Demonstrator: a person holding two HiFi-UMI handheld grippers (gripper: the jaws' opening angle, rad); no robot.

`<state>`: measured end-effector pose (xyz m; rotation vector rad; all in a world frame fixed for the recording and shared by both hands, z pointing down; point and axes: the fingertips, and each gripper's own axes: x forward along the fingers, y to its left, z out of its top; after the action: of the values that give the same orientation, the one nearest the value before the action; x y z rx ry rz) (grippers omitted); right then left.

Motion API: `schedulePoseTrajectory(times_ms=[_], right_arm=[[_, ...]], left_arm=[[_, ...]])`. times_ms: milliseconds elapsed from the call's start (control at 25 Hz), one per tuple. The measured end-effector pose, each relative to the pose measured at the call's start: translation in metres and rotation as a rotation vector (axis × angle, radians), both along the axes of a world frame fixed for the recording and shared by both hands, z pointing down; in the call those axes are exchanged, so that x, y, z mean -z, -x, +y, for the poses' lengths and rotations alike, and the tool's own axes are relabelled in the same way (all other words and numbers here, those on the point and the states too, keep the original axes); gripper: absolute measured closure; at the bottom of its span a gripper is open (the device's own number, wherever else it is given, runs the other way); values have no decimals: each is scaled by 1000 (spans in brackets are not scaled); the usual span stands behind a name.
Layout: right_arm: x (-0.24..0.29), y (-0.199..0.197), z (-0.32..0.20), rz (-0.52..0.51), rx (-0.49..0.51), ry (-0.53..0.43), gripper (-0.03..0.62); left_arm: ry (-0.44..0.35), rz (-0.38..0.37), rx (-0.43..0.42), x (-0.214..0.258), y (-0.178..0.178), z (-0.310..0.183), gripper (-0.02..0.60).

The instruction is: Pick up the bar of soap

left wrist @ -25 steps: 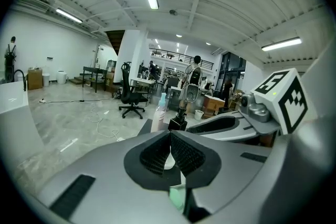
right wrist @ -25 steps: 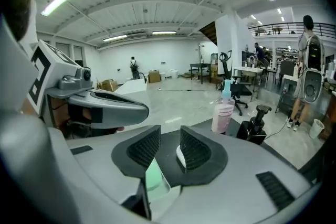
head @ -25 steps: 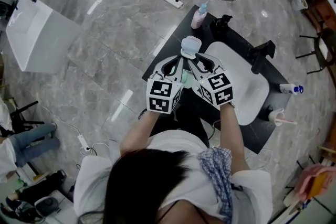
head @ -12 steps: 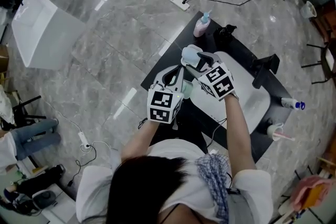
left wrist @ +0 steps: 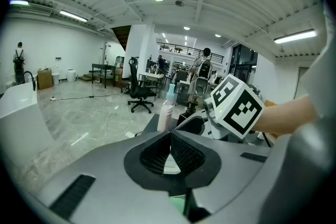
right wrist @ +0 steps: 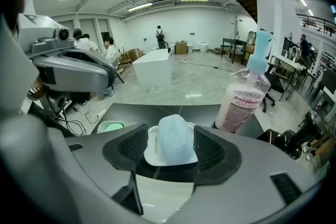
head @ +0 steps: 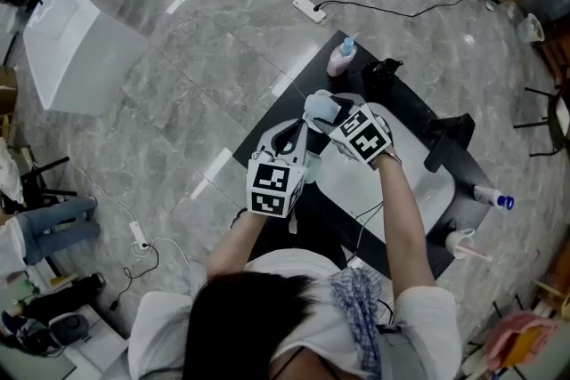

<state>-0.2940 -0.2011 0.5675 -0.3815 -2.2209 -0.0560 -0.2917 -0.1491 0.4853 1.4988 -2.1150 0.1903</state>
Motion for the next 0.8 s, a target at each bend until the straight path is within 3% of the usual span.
schedulePoseTrajectory(times_ms=[800], right_arm=[[-47, 9, 0, 157, 177, -43, 329]], left_arm=[[38, -23, 60, -1, 14, 2, 571]])
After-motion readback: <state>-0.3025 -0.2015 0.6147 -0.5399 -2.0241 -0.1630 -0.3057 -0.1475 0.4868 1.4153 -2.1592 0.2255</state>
